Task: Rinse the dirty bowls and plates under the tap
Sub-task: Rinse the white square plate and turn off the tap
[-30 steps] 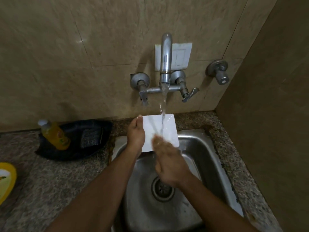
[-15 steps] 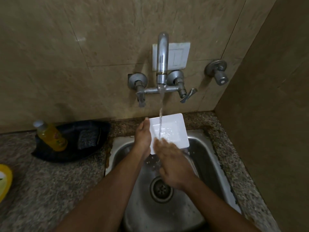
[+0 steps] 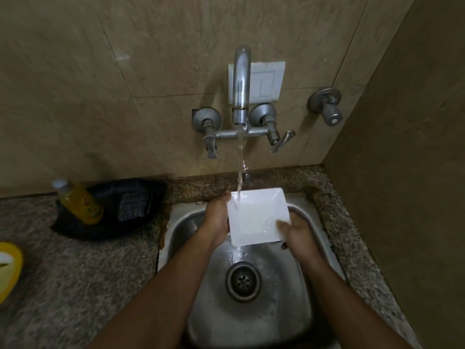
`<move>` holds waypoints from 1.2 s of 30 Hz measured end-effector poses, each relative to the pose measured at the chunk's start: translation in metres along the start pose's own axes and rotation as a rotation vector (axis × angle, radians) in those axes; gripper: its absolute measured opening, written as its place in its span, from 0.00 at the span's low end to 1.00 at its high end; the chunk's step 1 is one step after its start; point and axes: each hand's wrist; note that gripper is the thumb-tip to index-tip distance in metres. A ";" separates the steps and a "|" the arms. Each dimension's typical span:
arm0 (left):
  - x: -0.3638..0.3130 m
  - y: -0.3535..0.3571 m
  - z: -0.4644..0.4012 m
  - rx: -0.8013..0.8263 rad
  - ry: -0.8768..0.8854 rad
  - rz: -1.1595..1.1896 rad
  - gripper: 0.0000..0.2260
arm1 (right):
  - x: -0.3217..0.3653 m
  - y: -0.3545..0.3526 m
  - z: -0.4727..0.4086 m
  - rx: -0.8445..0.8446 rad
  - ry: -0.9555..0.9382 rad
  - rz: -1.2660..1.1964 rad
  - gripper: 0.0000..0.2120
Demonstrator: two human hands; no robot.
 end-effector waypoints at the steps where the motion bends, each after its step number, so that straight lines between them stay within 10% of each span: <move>1: 0.001 -0.007 0.000 -0.025 0.011 -0.043 0.17 | -0.003 0.002 0.001 0.066 0.063 -0.024 0.09; 9: -0.003 -0.049 0.011 -0.049 0.074 -0.323 0.15 | -0.017 0.020 0.007 0.184 0.136 -0.029 0.06; 17: 0.001 -0.070 0.007 0.193 -0.231 -0.369 0.42 | -0.003 0.021 0.012 -0.013 -0.132 0.051 0.06; 23: -0.005 -0.056 0.007 0.199 -0.263 0.221 0.15 | -0.009 0.012 0.022 0.009 -0.445 0.255 0.13; 28: -0.003 -0.038 -0.003 0.157 -0.084 0.141 0.16 | -0.014 -0.006 0.022 0.302 -0.520 0.055 0.19; 36: -0.005 -0.024 -0.006 0.194 0.140 -0.075 0.10 | 0.015 0.016 0.000 0.156 0.061 -0.244 0.13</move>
Point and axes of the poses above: each hand's wrist, its own z-axis away from the middle knuckle, its own y-axis out of the palm, x = y × z, and after that the axes turned 7 degrees about -z, right-handed
